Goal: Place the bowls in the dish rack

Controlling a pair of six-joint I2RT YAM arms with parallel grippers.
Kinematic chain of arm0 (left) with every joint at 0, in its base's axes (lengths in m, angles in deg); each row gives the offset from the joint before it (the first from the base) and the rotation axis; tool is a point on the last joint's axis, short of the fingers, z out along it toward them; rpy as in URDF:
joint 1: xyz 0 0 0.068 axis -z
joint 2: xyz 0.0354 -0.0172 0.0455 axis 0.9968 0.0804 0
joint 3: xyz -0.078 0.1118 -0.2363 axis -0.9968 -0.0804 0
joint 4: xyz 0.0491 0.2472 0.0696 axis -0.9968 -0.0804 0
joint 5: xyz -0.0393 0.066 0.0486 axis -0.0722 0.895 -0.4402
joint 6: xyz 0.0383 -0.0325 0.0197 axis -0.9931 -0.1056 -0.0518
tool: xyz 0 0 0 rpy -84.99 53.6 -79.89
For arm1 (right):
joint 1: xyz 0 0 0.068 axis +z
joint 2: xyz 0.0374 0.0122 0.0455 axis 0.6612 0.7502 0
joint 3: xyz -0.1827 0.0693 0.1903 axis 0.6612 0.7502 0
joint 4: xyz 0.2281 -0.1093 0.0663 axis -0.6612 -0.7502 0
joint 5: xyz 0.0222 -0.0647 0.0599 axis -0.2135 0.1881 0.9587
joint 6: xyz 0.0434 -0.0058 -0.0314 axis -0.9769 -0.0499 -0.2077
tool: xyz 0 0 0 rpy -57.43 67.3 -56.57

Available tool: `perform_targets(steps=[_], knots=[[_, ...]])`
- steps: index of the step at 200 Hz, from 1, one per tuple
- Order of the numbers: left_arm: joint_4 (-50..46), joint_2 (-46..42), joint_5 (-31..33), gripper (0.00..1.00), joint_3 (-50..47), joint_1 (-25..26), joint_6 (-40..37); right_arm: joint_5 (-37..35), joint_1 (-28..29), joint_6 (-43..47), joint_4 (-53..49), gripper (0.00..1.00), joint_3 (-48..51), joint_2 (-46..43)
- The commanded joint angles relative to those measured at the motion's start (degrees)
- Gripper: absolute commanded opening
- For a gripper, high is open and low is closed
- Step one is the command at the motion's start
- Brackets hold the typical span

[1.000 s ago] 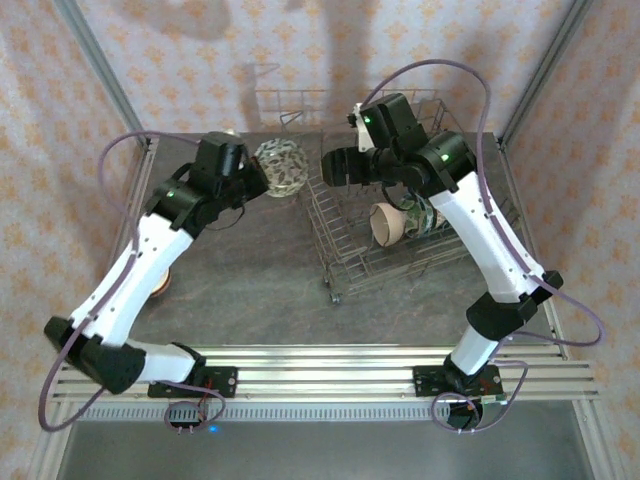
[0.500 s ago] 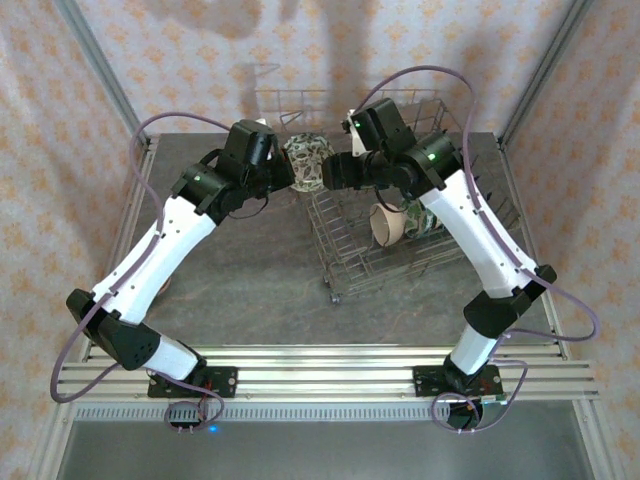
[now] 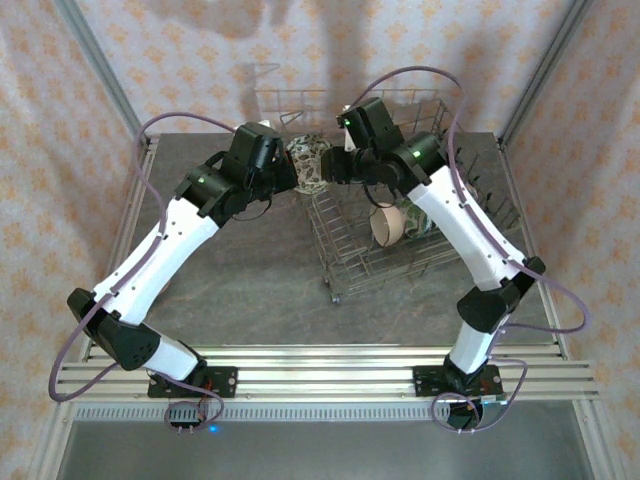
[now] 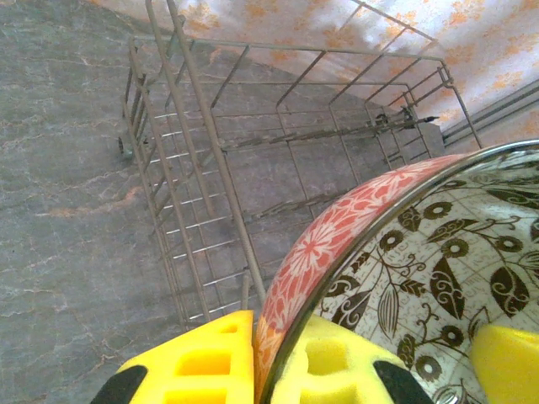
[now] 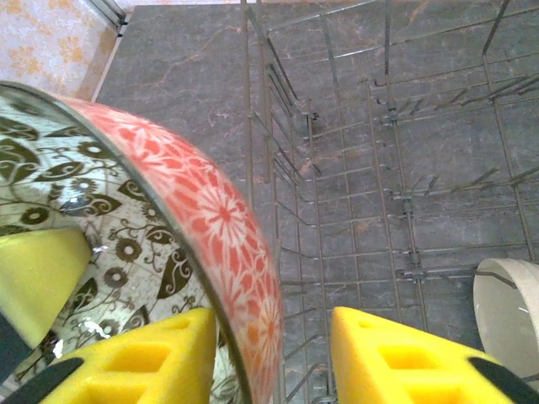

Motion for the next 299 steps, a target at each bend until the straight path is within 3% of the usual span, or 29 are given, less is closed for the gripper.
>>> perform_targets(steps=[1, 86, 114, 184, 210, 258, 273, 299], knots=[[2.3, 0.4, 1.9, 0.0, 1.3, 0.5, -0.2, -1.4, -0.2, -1.0, 0.9, 0.35, -0.5, -0.1], [-1.1, 2.9, 4.1, 0.0, 4.4, 0.8, -1.7, -3.3, -0.2, -1.6, 0.7, 0.31, -0.8, -0.1], [-0.4, 3.2, 3.4, 0.0, 4.9, 0.8, -1.7, -2.6, -0.2, -1.1, -0.4, 0.24, -2.2, 1.3], [-0.3, 3.3, 2.7, 0.0, 5.3, 0.8, -2.2, -4.3, -0.3, -0.2, -1.7, 0.24, -3.3, 3.3], [-0.9, 3.7, 3.2, 0.0, 5.4, 0.8, -2.3, -4.8, -0.3, -0.5, -1.2, 0.17, -3.5, 3.1], [-1.3, 4.0, 3.8, 0.0, 5.6, 0.8, -2.6, -5.6, -0.3, -0.6, -1.0, 0.13, -3.7, 2.2], [-1.0, 4.4, 2.6, 0.1, 5.7, 0.8, -2.7, -5.7, -0.3, -0.6, -0.9, 0.06, -3.7, 2.2], [-0.1, 5.2, 0.0, 0.5, 6.6, 0.8, -2.9, -8.1, -0.4, -0.9, -1.7, 0.03, -4.5, 2.7]])
